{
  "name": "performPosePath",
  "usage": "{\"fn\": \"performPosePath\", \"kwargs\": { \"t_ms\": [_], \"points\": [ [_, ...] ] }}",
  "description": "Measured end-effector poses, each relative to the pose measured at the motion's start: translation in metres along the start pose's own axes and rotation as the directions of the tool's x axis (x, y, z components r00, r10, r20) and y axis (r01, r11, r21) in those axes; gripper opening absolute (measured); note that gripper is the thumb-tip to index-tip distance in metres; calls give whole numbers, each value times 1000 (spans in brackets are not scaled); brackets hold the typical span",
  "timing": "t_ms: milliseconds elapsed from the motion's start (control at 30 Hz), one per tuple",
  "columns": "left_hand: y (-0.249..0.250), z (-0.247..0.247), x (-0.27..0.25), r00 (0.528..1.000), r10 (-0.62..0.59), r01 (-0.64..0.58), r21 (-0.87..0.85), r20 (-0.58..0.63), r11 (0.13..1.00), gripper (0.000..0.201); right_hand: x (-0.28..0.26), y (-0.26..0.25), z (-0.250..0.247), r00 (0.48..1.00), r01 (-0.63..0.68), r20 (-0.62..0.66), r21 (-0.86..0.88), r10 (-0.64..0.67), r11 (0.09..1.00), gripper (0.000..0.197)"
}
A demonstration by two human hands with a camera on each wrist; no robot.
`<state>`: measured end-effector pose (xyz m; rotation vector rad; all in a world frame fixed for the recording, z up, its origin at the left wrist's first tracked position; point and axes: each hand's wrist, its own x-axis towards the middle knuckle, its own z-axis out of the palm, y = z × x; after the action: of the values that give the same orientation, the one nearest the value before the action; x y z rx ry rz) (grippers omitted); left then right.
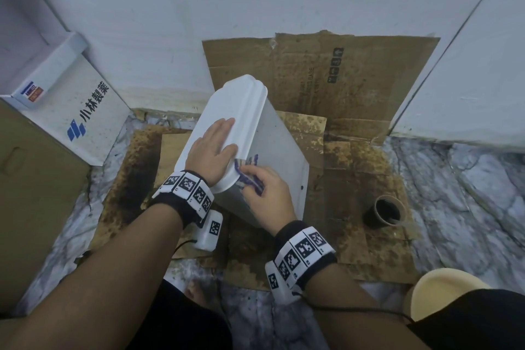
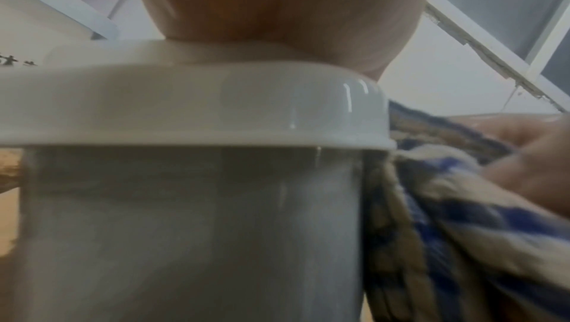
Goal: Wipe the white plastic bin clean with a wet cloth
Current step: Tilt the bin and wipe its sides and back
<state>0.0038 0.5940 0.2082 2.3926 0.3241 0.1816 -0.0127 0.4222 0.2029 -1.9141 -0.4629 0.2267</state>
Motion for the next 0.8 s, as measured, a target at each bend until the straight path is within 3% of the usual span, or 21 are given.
{"fn": "performPosePath", "kwargs": {
  "t_ms": [67,167,233,300,367,400,467,633,800],
  "points": [
    [0,0,-1,1000,-3,3,-1,1,1000,67,-1,1,-4,998,-27,48,17,26,999,29],
    [1,1,-1,1000,-10,10,-5,5,1000,63,-1,1,-14,976,-205,121,219,182,954,23],
    [1,2,-1,1000,-10,10,-15,2,1000,58,2,2,-21,952,-303,63,356,301,884,26],
    [1,3,-1,1000,-8,8,-19,1,1000,56,9,7,-27,896,-372,-14,524,445,766,29],
    [1,2,-1,1000,-11,11,-19,1,1000,56,19,11,-29,833,-372,-9,731,553,572,33],
    [1,2,-1,1000,-13,13,-16,1,1000,56,24,11,-28,818,-343,-8,795,575,500,36],
    [1,3,-1,1000,-9,9,-7,1,1000,56,32,6,-22,825,-288,-24,841,564,458,43],
    [-1,5,0,1000,3,-3,20,-4,1000,62,32,-5,6,943,-242,18,724,333,646,51],
    [-3,4,0,1000,-2,2,27,-3,1000,66,29,16,15,982,-173,1,410,190,895,49]
  ]
}}
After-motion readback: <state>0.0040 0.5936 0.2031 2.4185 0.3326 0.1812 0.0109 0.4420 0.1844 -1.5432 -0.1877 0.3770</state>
